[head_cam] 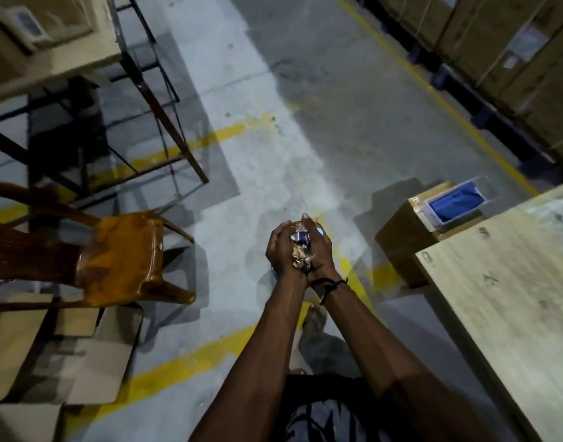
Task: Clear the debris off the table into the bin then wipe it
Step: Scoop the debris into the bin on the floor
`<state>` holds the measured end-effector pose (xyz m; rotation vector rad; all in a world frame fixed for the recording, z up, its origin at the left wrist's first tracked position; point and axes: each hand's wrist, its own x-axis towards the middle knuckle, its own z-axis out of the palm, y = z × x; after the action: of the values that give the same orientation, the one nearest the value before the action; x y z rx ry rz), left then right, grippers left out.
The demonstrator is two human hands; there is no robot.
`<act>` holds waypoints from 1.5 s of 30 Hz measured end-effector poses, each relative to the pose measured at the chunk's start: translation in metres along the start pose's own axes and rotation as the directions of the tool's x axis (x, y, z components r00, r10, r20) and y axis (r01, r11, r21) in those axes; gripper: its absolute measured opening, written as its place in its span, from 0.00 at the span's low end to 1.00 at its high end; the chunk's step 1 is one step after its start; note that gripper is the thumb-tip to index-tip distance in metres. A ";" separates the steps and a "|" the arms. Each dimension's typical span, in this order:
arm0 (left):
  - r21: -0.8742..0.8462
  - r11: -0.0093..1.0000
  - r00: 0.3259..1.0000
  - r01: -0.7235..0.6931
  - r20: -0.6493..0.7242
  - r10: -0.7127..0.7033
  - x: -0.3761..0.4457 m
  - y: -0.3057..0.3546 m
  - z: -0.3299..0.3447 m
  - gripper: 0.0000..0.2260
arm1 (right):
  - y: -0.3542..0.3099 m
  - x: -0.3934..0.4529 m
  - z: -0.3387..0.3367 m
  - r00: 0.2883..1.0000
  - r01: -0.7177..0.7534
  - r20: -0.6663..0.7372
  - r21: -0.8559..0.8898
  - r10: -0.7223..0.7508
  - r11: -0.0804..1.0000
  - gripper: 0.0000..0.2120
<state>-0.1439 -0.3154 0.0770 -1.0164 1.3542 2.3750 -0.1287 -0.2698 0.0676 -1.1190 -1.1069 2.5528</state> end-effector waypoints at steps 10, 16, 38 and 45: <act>0.159 0.970 0.982 0.184 -0.075 -0.174 0.156 -0.068 0.007 0.07 | 0.071 0.144 -0.021 0.951 -0.163 -0.184 0.387 0.249 0.908 0.12; 0.252 0.913 0.944 0.321 -0.156 -0.289 0.289 -0.156 -0.031 0.03 | 0.185 0.265 -0.076 0.890 -0.183 -0.345 0.326 0.297 0.927 0.28; 0.730 0.541 0.845 0.419 -0.096 -0.526 0.478 -0.256 -0.097 0.24 | 0.297 0.370 -0.178 0.778 -0.445 -0.493 0.004 0.389 0.896 0.26; 0.828 0.477 0.853 0.294 -0.002 -0.522 0.394 -0.138 -0.067 0.18 | 0.225 0.286 -0.117 0.795 -0.378 -0.472 0.107 0.382 0.919 0.30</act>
<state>-0.3333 -0.3491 -0.2995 -0.6091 1.5940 1.1985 -0.2176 -0.2519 -0.3037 -2.0177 -0.8007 2.2975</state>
